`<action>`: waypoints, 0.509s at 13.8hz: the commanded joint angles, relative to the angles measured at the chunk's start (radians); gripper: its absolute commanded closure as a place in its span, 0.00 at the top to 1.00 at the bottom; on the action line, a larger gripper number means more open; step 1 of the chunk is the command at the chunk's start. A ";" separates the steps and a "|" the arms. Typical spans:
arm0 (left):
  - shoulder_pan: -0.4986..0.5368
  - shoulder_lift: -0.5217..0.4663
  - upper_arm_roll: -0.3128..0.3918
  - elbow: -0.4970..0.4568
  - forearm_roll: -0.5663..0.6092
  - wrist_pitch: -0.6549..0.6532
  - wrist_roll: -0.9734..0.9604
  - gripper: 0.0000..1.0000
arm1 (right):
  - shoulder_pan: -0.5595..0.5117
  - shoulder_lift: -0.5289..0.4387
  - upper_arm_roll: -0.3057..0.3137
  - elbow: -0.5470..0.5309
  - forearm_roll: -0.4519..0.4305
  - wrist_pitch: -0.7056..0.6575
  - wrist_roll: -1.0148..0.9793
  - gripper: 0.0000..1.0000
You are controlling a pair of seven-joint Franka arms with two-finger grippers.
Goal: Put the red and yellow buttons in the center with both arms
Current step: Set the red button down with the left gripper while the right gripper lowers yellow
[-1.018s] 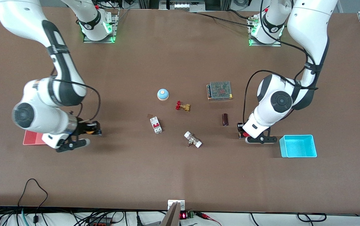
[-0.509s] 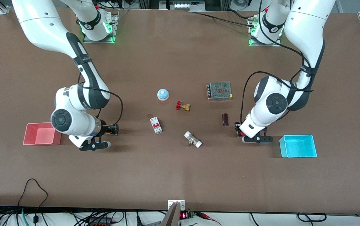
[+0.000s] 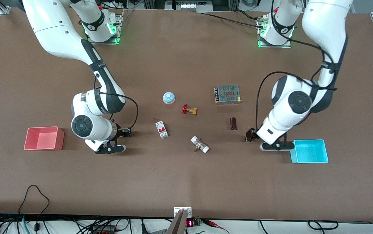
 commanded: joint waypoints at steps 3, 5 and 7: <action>0.098 -0.164 0.003 -0.016 -0.002 -0.135 0.093 0.98 | 0.012 -0.009 -0.009 0.005 -0.011 0.007 0.044 1.00; 0.144 -0.221 0.001 -0.010 -0.002 -0.209 0.159 0.98 | 0.024 -0.019 -0.011 0.017 -0.012 0.001 0.073 1.00; 0.173 -0.273 0.001 0.010 -0.002 -0.307 0.211 0.98 | 0.014 -0.074 -0.011 0.022 -0.012 -0.011 0.076 1.00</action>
